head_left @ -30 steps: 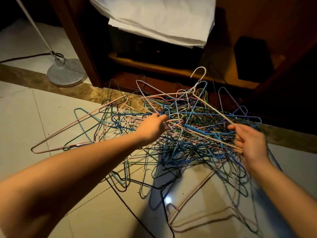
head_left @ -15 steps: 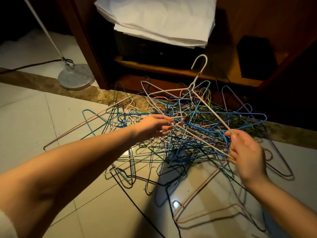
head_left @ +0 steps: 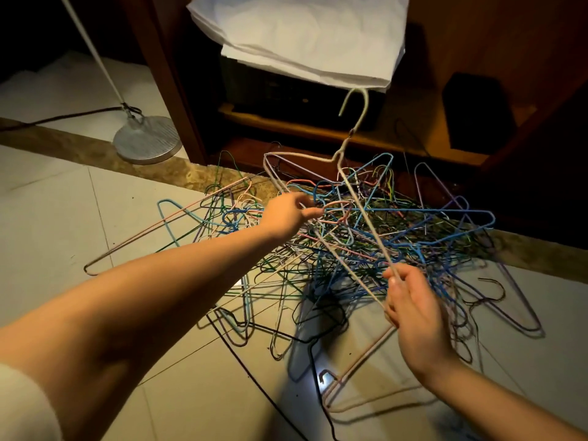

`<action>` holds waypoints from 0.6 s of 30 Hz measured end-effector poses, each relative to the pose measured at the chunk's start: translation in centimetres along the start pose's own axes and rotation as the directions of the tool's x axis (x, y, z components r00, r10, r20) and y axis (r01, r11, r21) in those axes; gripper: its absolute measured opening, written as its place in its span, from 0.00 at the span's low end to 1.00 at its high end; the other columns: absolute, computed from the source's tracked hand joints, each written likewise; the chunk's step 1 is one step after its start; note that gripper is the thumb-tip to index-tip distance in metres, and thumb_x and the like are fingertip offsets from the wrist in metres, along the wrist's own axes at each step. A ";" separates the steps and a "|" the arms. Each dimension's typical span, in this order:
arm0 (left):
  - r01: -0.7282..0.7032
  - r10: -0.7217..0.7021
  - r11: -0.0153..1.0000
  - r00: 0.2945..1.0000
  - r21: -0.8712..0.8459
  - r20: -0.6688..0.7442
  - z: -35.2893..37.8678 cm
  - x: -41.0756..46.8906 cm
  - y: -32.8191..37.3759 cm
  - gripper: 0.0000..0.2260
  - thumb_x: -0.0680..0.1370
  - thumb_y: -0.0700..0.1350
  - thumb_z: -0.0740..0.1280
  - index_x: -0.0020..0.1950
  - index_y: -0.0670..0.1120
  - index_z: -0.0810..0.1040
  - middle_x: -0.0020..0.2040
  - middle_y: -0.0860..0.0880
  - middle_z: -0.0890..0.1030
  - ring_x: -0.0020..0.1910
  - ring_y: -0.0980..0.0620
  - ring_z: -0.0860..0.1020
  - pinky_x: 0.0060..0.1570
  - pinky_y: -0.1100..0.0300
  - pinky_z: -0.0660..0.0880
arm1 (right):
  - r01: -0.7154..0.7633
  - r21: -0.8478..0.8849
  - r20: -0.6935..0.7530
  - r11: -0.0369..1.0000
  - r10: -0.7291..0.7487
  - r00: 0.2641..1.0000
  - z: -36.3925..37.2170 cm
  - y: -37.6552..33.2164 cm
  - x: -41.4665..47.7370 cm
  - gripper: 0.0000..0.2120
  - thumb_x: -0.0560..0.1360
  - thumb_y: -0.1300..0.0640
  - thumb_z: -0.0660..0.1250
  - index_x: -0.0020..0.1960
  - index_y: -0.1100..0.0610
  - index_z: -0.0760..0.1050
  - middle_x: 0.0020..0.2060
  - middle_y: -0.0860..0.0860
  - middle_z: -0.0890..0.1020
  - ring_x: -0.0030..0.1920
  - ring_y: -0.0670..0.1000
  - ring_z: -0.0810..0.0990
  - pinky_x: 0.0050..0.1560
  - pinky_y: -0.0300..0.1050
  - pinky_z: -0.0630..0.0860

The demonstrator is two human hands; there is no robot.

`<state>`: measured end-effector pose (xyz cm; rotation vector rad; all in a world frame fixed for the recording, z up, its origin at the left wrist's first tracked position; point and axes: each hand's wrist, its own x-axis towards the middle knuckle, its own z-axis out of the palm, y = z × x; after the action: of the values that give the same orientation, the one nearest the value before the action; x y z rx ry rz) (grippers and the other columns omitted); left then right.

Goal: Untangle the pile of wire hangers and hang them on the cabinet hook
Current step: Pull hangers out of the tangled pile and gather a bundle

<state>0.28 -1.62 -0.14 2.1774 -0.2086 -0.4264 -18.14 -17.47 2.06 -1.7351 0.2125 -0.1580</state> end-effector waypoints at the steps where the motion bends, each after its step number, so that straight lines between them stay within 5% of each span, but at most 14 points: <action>1: 0.028 -0.029 0.999 0.999 -0.017 -0.025 -0.2 -0.1 -0.1 0.12 0.72 0.50 0.70 0.47 0.43 0.77 0.48 0.46 0.81 0.44 0.50 0.78 0.49 0.52 0.78 | 0.010 -0.038 0.027 0.999 -0.009 1.000 0.3 0.2 -0.1 0.21 0.67 0.27 0.57 0.45 0.43 0.72 0.24 0.48 0.67 0.25 0.44 0.61 0.27 0.49 0.56; 5: 0.097 -0.099 0.995 0.992 -0.021 -0.078 -2.2 -1.1 -0.6 0.07 0.76 0.45 0.67 0.39 0.47 0.73 0.35 0.51 0.75 0.34 0.54 0.74 0.38 0.60 0.73 | 0.078 -0.118 0.071 0.990 -0.070 0.995 1.7 -0.5 0.2 0.12 0.73 0.40 0.56 0.46 0.47 0.71 0.26 0.44 0.71 0.27 0.43 0.63 0.30 0.43 0.60; 9: 0.113 -0.165 0.959 0.968 -0.260 -0.187 -5.5 -3.4 0.5 0.03 0.78 0.41 0.62 0.49 0.47 0.75 0.44 0.46 0.79 0.43 0.50 0.76 0.40 0.60 0.70 | 0.076 -0.077 0.041 0.994 -0.073 0.997 3.3 -1.2 0.9 0.10 0.74 0.44 0.54 0.47 0.48 0.70 0.28 0.44 0.70 0.29 0.43 0.64 0.33 0.45 0.63; 14: 0.039 -0.191 0.548 0.978 -0.835 -0.079 -7.9 -6.2 4.1 0.26 0.78 0.42 0.62 0.73 0.55 0.55 0.54 0.45 0.76 0.50 0.48 0.78 0.47 0.53 0.75 | -0.031 -0.020 0.182 0.999 0.035 0.983 7.7 -2.9 2.0 0.07 0.81 0.59 0.54 0.48 0.50 0.68 0.30 0.47 0.67 0.30 0.44 0.63 0.34 0.45 0.60; 16: -0.026 -0.187 0.466 0.974 -0.884 -0.128 -9.2 -5.7 5.0 0.26 0.80 0.47 0.59 0.74 0.56 0.51 0.52 0.45 0.75 0.50 0.48 0.78 0.44 0.51 0.77 | -0.071 0.032 0.242 0.997 0.061 0.968 9.2 -3.9 2.1 0.08 0.81 0.61 0.53 0.48 0.50 0.68 0.31 0.48 0.66 0.30 0.45 0.63 0.34 0.44 0.60; 18: -0.049 -0.202 0.418 0.969 -0.907 -0.145 -10.5 -5.2 5.4 0.19 0.81 0.50 0.57 0.72 0.56 0.61 0.53 0.44 0.76 0.49 0.49 0.79 0.40 0.51 0.79 | -0.134 0.098 0.278 0.986 0.102 0.955 9.9 -4.9 2.2 0.10 0.81 0.62 0.51 0.49 0.50 0.68 0.30 0.48 0.66 0.31 0.45 0.63 0.33 0.40 0.62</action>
<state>-0.58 4.55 11.21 1.0957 0.2411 -0.2247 -13.48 -7.62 5.16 -1.6030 0.1016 0.1544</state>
